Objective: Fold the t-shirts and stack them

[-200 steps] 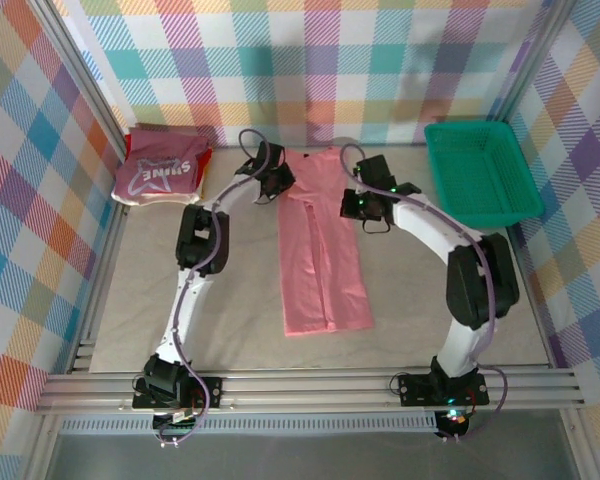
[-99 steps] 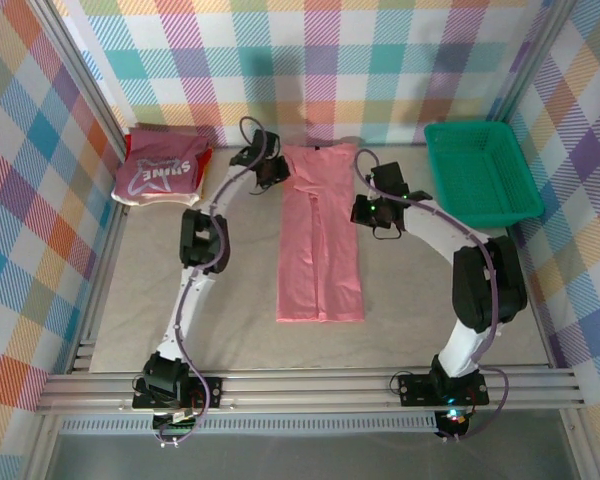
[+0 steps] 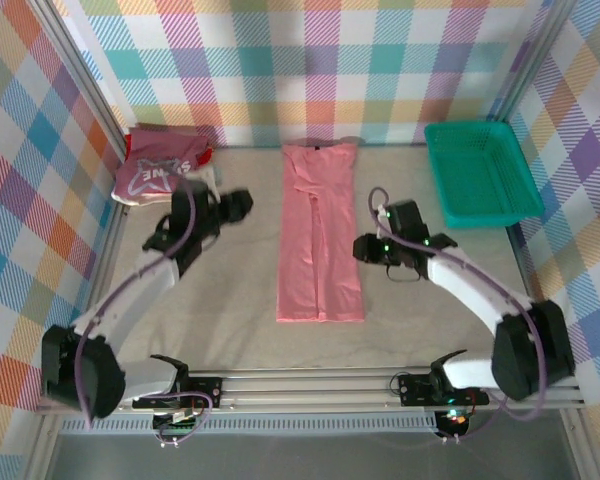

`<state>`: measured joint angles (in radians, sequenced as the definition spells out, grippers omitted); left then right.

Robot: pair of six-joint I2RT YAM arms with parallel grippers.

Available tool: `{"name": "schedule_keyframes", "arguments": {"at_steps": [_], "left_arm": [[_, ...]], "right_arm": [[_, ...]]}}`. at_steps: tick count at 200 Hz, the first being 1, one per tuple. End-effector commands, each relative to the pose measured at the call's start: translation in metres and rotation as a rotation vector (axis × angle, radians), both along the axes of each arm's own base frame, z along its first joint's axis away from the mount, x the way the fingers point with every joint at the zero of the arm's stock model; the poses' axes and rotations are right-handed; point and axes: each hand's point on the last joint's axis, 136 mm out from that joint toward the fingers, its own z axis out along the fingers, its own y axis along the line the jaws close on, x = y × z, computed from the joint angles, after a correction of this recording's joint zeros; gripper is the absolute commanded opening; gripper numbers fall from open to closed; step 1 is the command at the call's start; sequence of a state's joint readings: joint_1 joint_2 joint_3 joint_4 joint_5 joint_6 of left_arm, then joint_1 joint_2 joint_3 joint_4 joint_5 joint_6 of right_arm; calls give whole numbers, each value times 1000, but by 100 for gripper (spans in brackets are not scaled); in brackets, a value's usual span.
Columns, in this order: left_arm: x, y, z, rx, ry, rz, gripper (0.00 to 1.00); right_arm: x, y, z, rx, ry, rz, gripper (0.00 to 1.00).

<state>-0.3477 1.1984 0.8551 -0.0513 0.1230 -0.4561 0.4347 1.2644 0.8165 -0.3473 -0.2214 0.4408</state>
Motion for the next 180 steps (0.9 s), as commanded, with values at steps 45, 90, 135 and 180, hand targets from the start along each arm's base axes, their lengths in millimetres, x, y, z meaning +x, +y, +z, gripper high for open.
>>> {"name": "schedule_keyframes", "arguments": {"at_steps": [45, 90, 135, 180], "left_arm": [[-156, -18, -130, -101, 399, -161, 54], [-165, -37, -137, -151, 471, -233, 52], [-176, -60, -153, -85, 565, -300, 53], [-178, -82, -167, -47, 609, -361, 50]], "right_arm": [[-112, -12, -54, 69, 278, 9, 44], [-114, -11, -77, 40, 358, 0, 43], [-111, -18, -89, 12, 374, -63, 44], [-106, -15, -96, 18, 370, -60, 44]]}}
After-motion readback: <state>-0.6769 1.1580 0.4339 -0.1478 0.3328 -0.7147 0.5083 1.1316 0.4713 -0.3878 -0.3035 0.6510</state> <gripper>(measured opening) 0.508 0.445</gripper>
